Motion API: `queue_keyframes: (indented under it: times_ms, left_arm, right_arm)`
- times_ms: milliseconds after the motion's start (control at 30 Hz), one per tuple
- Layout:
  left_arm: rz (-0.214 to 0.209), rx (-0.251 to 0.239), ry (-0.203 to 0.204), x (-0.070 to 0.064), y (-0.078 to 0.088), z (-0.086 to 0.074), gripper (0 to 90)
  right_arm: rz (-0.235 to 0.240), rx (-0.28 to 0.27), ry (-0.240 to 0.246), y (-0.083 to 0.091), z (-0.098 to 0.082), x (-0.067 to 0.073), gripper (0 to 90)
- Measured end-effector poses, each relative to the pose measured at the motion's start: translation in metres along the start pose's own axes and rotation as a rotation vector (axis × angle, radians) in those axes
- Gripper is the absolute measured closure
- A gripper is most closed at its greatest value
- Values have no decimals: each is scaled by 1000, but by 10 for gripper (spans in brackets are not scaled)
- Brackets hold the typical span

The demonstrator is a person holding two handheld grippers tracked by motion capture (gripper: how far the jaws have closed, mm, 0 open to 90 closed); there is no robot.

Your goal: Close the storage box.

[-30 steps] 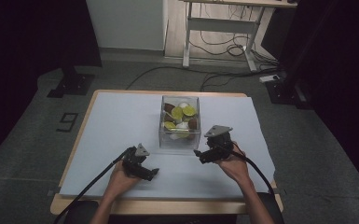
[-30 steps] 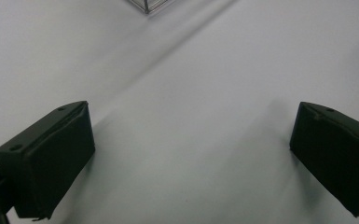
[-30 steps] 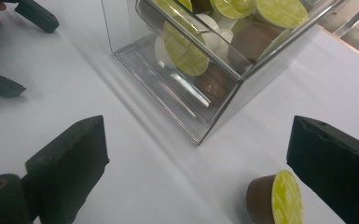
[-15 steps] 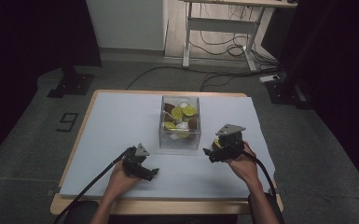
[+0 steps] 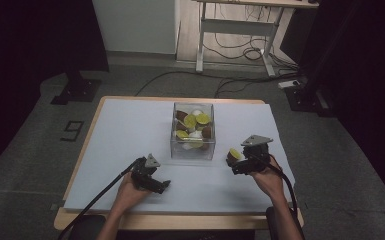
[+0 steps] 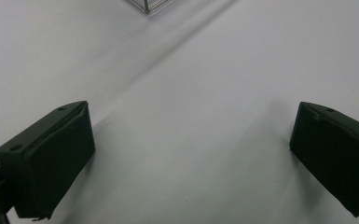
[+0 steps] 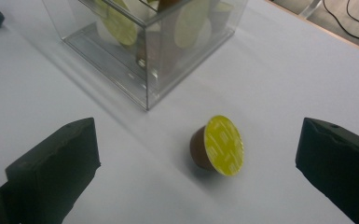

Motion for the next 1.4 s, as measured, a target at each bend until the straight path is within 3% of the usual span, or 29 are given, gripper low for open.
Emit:
queue_keyframes:
  times_ms: [300,767,967,1300,1400]
  left_arm:
    - [0,-2,1,0,0,0,0]
    - [1,-1,2,0,0,0,0]
    - [1,-1,3,0,0,0,0]
    - [2,-2,3,0,0,0,0]
    - [2,-1,2,0,0,0,0]
  right_arm:
    - [-17,13,-36,-9,-15,-12,0]
    - [-2,35,-129,-34,-42,-22,0]
    - [11,63,-124,-46,-49,-20,0]
    - [67,175,-75,-71,-53,-9,0]
    - [78,162,-86,-73,-56,-9,0]
Point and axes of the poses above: each handheld gripper's, and its own axes: y roughly backward along the jaws, z roughly out of its top, x roughly to its left, the point moved 1 cm from there along -y, roughly forward along the jaws, and after that the axes turned 14 degrees about x, right-handed, at the moved point
